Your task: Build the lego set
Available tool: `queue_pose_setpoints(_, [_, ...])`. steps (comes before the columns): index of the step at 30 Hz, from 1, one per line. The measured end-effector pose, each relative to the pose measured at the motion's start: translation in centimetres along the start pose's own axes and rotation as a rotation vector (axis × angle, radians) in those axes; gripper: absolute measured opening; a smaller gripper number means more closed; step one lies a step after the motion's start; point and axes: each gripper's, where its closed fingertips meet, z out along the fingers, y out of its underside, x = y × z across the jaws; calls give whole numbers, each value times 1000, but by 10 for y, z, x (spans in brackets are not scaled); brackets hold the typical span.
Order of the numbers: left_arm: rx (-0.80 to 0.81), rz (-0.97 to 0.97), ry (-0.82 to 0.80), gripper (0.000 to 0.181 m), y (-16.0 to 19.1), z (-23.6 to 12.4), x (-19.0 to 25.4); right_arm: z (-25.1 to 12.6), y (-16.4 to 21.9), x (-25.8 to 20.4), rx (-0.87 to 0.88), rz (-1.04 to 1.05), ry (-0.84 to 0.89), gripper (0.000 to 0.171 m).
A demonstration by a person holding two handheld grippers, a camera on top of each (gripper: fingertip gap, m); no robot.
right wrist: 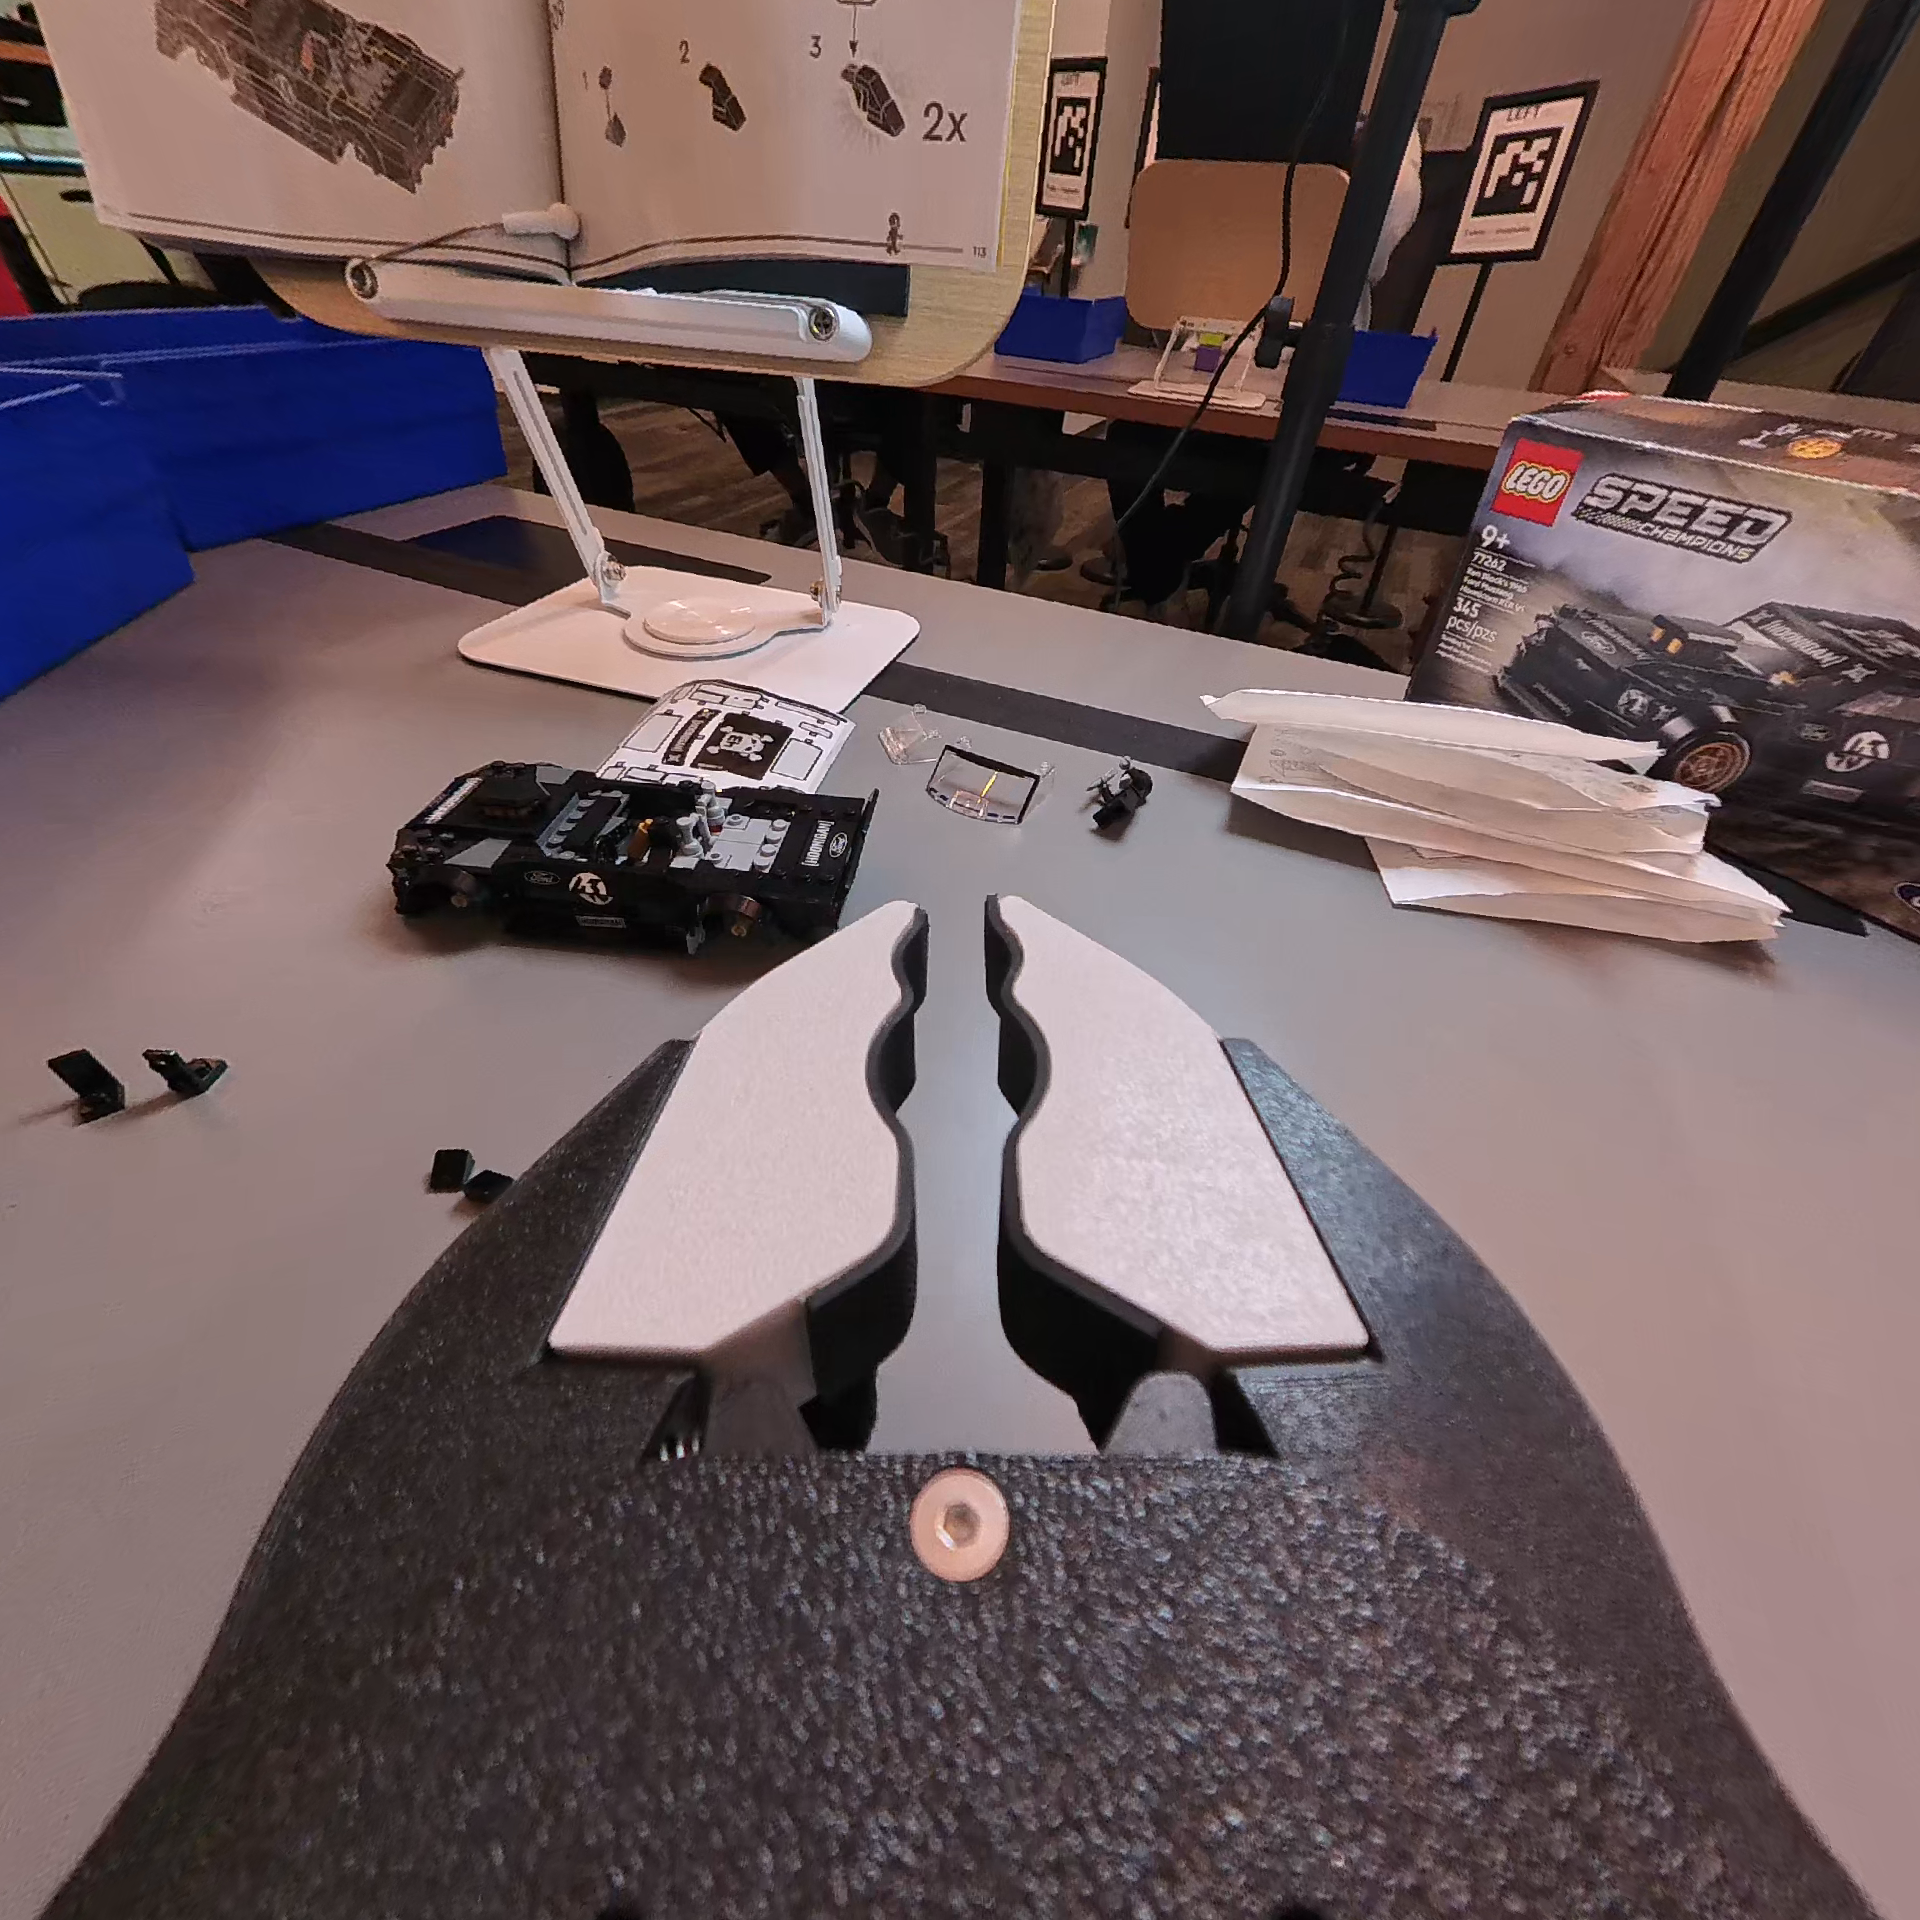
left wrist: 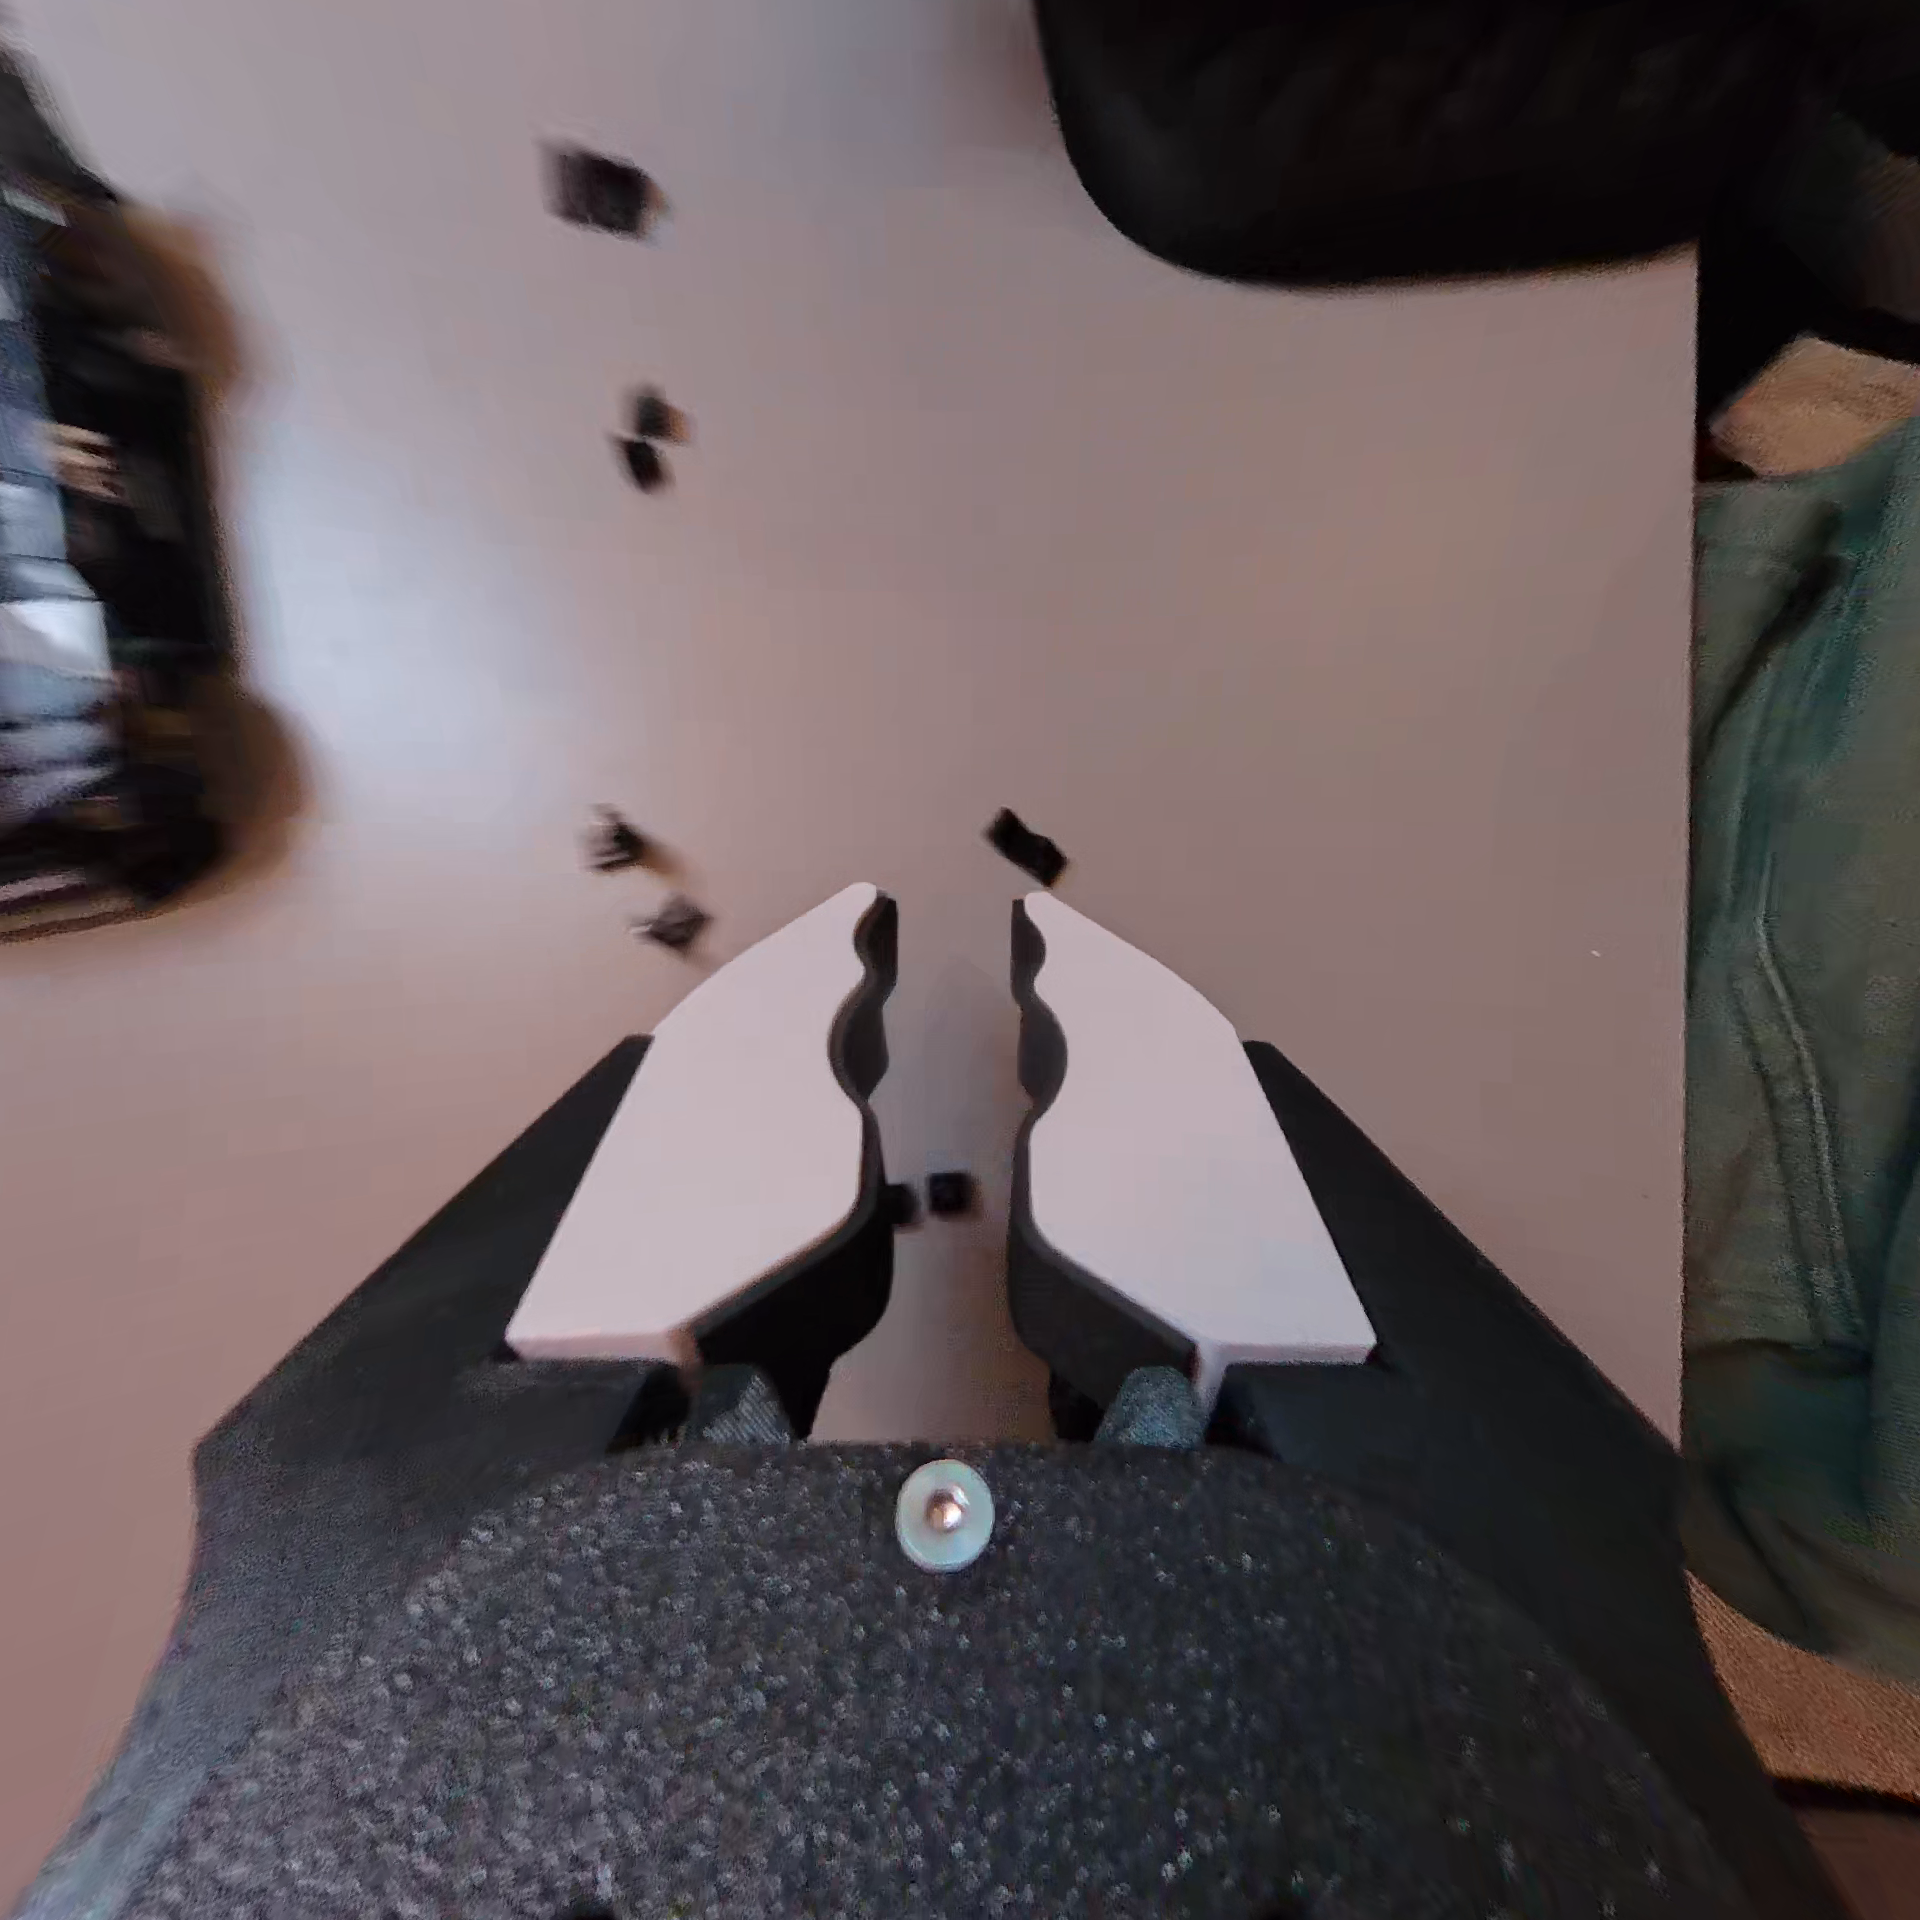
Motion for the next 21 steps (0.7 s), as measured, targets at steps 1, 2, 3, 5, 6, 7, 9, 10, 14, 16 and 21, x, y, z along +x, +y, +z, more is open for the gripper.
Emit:
queue_pose_setpoints(1, [37, 3, -65, 23, -6, -15, -10, 0, -1, 1, 3, 2, 2, 10])
queue_pose_setpoints(2, [87, -1, -148, 25, -12, -36, -23, -1, -1, 1, 5, 4, 3, 10])
queue_pose_setpoints(3, [148, -19, -243, 26, -18, -63, -38, -1, -2, 2, 9, 5, 5, 10])
queue_pose_setpoints(5, [284, -102, -477, 26, -20, -133, -77, -2, -3, 2, 16, 10, 6, 10])
queue_pose_setpoints(6, [332, -162, -600, 23, -11, -172, -97, -2, -4, 2, 20, 12, 5, 10])
queue_pose_setpoints(7, [351, -228, -717, 20, 6, -207, -116, -3, -5, 2, 24, 13, 2, 10])
queue_pose_setpoints(9, [301, -373, -832, 20, 53, -249, -144, -3, -7, 1, 29, 15, -3, 11])
queue_pose_setpoints(10, [245, -453, -817, 23, 80, -253, -153, -3, -7, 0, 30, 15, -5, 11])
queue_pose_setpoints(14, [41, -667, -723, 23, 172, -218, -178, -3, -6, 0, 24, 8, -4, 11])
queue_pose_setpoints(16, [-31, -762, -734, 27, 205, -203, -185, -2, -5, 1, 20, 9, 3, 11])
queue_pose_setpoints(21, [-74, -846, -698, 28, 230, -184, -191, 1, 2, 1, -6, 3, 9, 11])
